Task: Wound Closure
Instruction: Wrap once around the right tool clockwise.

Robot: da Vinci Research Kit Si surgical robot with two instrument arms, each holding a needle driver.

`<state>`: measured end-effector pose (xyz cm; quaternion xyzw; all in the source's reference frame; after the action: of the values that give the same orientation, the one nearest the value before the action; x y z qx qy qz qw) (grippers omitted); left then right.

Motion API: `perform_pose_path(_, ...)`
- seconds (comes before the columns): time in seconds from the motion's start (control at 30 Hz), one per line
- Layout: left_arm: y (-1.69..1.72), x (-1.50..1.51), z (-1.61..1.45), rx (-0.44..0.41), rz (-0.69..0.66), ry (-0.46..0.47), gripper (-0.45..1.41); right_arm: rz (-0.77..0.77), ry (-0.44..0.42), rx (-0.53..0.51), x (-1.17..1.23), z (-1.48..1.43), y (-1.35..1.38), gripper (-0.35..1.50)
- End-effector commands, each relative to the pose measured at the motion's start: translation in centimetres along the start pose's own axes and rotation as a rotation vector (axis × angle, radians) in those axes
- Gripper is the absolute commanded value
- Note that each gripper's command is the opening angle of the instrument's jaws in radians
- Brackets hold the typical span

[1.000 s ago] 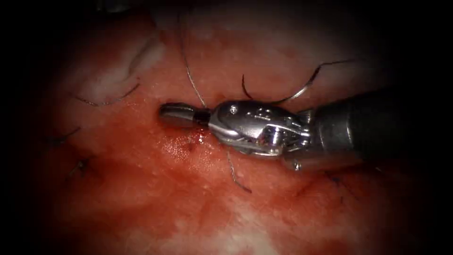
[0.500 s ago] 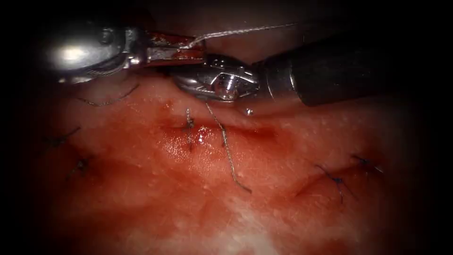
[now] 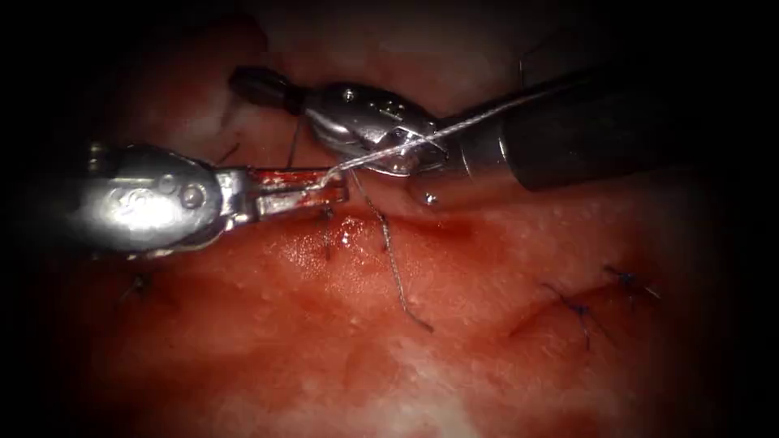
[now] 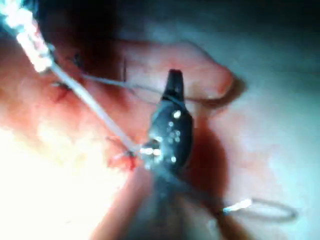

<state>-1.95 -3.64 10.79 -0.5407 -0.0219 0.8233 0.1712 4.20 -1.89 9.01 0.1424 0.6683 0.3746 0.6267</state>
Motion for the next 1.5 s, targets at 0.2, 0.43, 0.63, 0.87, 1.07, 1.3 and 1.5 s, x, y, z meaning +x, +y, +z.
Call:
perform_pose_path(0.2,0.00,-0.19,0.13,0.026,-0.043,0.181,-0.45,0.118,0.078,0.145,0.01,-0.19,0.00,-0.35)
perform_pose_path(0.43,-0.06,-0.45,0.19,0.053,-0.114,0.337,-0.45,0.154,0.170,0.215,0.19,-0.32,0.06,-0.35)
perform_pose_path(0.63,-0.19,-0.66,0.10,0.118,-0.144,0.349,-0.45,0.164,0.197,0.239,0.23,-0.46,0.03,-0.35)
perform_pose_path(0.87,-0.27,-0.98,0.15,0.180,-0.205,0.268,-0.45,0.185,0.206,0.306,0.29,-0.65,-0.06,-0.35)
perform_pose_path(1.07,-0.38,-1.14,0.20,0.198,-0.227,0.224,-0.45,0.198,0.186,0.399,0.29,-0.84,-0.16,-0.35)
perform_pose_path(1.3,-0.43,-1.41,0.41,0.179,-0.234,0.181,-0.45,0.167,0.103,0.547,0.29,-1.04,-0.24,-0.35)
perform_pose_path(1.5,-0.41,-1.51,0.57,0.157,-0.230,0.174,-0.45,0.101,-0.014,0.691,0.30,-1.03,-0.27,-0.35)
